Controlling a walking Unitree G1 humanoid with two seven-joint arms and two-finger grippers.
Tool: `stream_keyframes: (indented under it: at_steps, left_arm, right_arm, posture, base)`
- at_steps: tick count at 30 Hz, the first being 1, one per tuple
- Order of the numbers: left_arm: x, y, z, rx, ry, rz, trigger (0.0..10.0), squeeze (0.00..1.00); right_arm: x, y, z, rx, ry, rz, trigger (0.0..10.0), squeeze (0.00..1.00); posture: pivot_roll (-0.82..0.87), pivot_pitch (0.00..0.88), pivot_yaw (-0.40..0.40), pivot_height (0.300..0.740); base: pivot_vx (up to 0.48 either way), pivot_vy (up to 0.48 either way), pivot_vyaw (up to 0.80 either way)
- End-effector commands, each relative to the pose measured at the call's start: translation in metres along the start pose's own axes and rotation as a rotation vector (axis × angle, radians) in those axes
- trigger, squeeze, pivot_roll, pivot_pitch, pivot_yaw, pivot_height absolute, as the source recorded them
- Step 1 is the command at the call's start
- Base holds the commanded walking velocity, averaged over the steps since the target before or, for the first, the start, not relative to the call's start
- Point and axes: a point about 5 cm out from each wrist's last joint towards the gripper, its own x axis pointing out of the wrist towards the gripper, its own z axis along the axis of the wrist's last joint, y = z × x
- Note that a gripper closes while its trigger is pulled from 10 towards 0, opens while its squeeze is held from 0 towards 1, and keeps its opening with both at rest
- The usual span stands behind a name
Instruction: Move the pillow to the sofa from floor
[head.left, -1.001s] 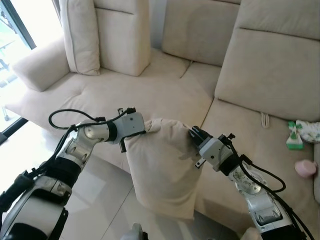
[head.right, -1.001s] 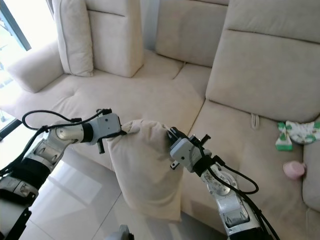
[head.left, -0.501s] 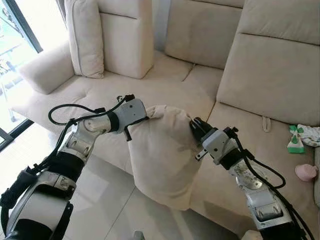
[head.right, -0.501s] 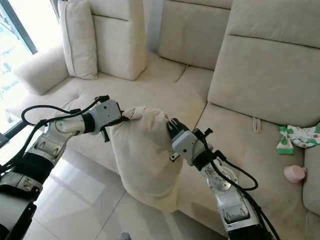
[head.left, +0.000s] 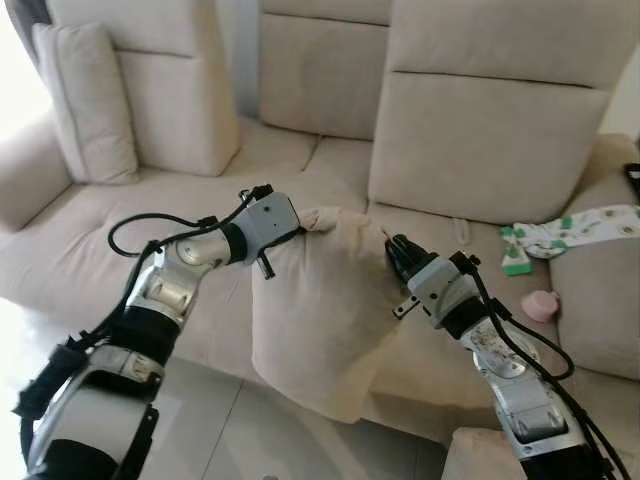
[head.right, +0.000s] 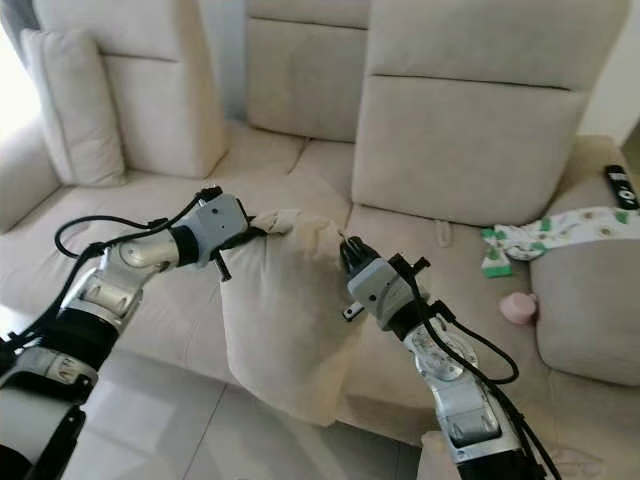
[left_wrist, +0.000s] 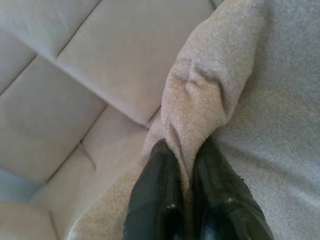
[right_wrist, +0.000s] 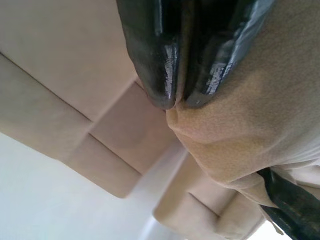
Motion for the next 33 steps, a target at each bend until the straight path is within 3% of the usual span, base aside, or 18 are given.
stream_keyframes:
  at_steps: [1, 13, 20, 29, 33]
  left_arm:
    - [0.002, 0.008, 0.016, 0.010, -0.080, 0.039, 10.0, 0.00]
    - [0.007, -0.001, 0.018, -0.044, -0.107, 0.020, 10.0, 0.00]
    - [0.008, -0.005, 0.019, -0.042, -0.111, 0.004, 10.0, 0.00]
    - [0.009, -0.008, 0.020, -0.026, -0.117, -0.013, 10.0, 0.00]
    - [0.009, -0.008, 0.019, -0.021, -0.111, -0.013, 10.0, 0.00]
  right_arm:
    - [0.005, 0.003, 0.010, 0.000, -0.045, 0.002, 10.0, 0.00]
    - [0.006, 0.004, 0.011, 0.016, -0.051, -0.010, 10.0, 0.00]
    - [0.006, 0.005, 0.012, 0.020, -0.050, -0.008, 10.0, 0.00]
    - [0.007, 0.006, 0.012, 0.025, -0.048, -0.012, 10.0, 0.00]
    - [0.006, 0.006, 0.011, 0.027, -0.046, -0.015, 10.0, 0.00]
  posture:
    - [0.00, 0.000, 0.050, 0.740]
    - [0.01, 0.000, 0.051, 0.740]
    - [0.01, 0.000, 0.052, 0.740]
    - [0.01, 0.000, 0.053, 0.740]
    - [0.01, 0.000, 0.054, 0.740]
  base:
    - [0.000, 0.000, 0.00]
    - [0.000, 0.040, 0.00]
    - [0.000, 0.480, 0.00]
    - [0.000, 0.000, 0.00]
    - [0.000, 0.000, -0.66]
